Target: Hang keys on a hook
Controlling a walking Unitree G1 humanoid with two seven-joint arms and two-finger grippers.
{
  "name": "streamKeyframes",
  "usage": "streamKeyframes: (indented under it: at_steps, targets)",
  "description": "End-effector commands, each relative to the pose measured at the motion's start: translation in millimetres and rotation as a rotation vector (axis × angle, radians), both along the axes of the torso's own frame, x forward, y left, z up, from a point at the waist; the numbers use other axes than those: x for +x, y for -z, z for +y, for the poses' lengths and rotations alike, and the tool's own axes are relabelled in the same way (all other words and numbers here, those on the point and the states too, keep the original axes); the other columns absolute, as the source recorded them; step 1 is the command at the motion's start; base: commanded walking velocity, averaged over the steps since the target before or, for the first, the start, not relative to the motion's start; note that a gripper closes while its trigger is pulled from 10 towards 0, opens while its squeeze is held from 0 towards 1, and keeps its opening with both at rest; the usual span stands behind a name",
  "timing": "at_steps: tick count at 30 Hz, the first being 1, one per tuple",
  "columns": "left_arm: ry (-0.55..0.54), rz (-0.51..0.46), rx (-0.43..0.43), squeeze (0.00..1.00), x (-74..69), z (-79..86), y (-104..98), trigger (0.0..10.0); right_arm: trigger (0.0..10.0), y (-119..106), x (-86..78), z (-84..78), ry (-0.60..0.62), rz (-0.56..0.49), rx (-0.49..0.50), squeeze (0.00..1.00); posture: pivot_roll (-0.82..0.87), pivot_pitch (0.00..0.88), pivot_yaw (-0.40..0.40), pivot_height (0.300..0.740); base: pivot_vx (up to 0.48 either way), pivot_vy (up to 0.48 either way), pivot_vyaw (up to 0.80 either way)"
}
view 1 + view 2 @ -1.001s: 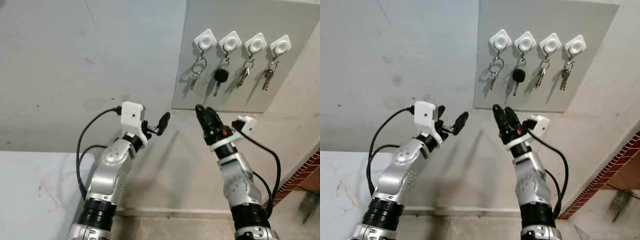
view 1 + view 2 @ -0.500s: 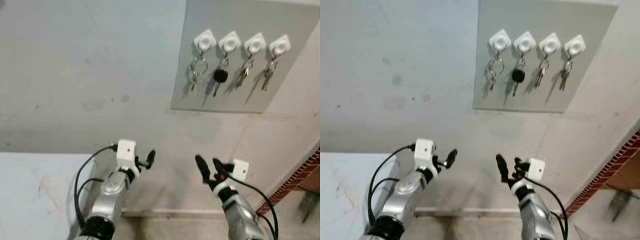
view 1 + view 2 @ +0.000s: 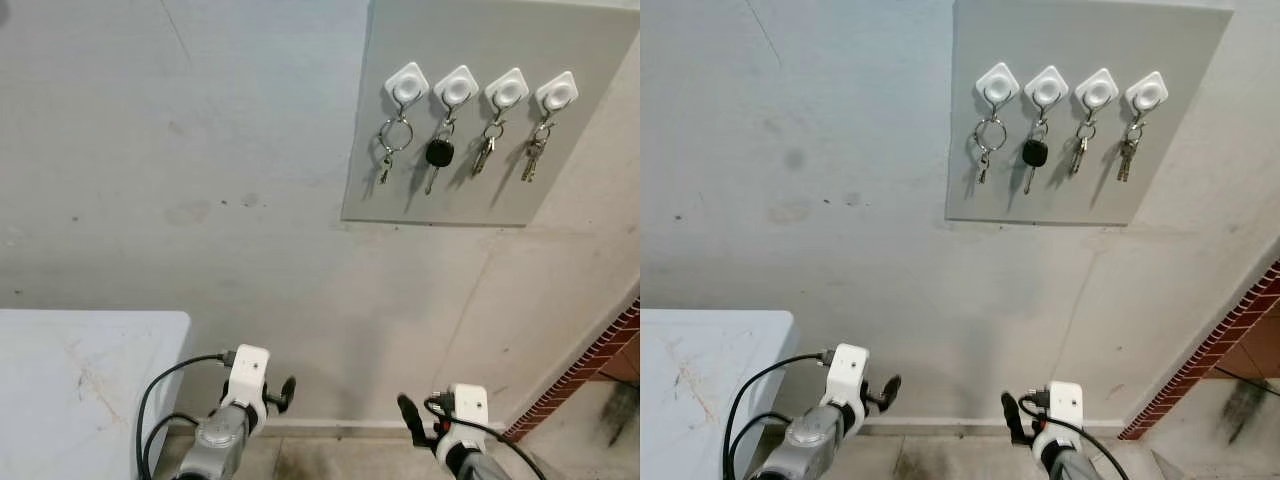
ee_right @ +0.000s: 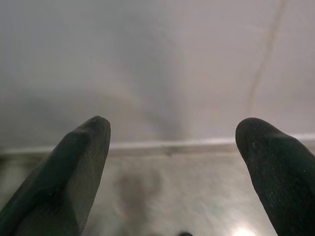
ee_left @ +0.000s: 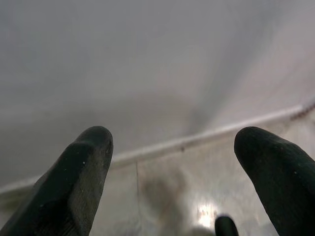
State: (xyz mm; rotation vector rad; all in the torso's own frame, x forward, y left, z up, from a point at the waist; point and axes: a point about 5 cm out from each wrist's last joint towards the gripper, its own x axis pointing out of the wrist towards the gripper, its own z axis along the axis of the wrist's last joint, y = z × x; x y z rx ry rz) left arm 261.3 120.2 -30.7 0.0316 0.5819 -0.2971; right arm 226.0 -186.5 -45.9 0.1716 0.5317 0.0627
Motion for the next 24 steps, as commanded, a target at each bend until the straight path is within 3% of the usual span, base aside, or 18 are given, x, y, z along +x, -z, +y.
streamKeyframes:
  at_steps: [1, 13, 14, 19, 24]
  targets:
    - [0.022, 0.032, 0.021, 0.0, -8.6, 1.9, 7.4, 10.0, 10.0, 3.6, -4.2, -3.1, 0.003, 0.03, -0.033, 1.0, -0.01, 0.0, -0.004, 0.74, 0.0, 0.0, 0.0]
    - [-0.069, 0.173, 0.024, 0.0, -39.2, 18.7, 31.4, 10.0, 10.0, 27.4, -41.1, -16.7, 0.03, 0.215, -0.135, 1.0, 0.0, 0.0, -0.017, 0.74, 0.0, 0.0, 0.0]
    - [-0.127, 0.209, 0.026, 0.0, -45.7, 25.8, 36.1, 10.0, 10.0, 31.8, -49.0, -15.8, 0.016, 0.247, -0.147, 1.0, 0.0, 0.0, -0.021, 0.74, 0.0, 0.0, 0.0]
    - [-0.161, 0.233, 0.051, 0.0, -57.9, 35.2, 42.7, 10.0, 10.0, 41.6, -68.3, -17.1, 0.03, 0.331, -0.145, 1.0, 0.0, 0.0, -0.027, 0.74, 0.0, 0.0, 0.0]
    - [-0.184, 0.268, 0.098, 0.0, -72.5, 46.9, 49.8, 10.0, 10.0, 46.3, -77.5, -14.0, 0.021, 0.37, -0.13, 1.0, 0.01, 0.0, -0.033, 0.74, 0.0, 0.0, 0.0]
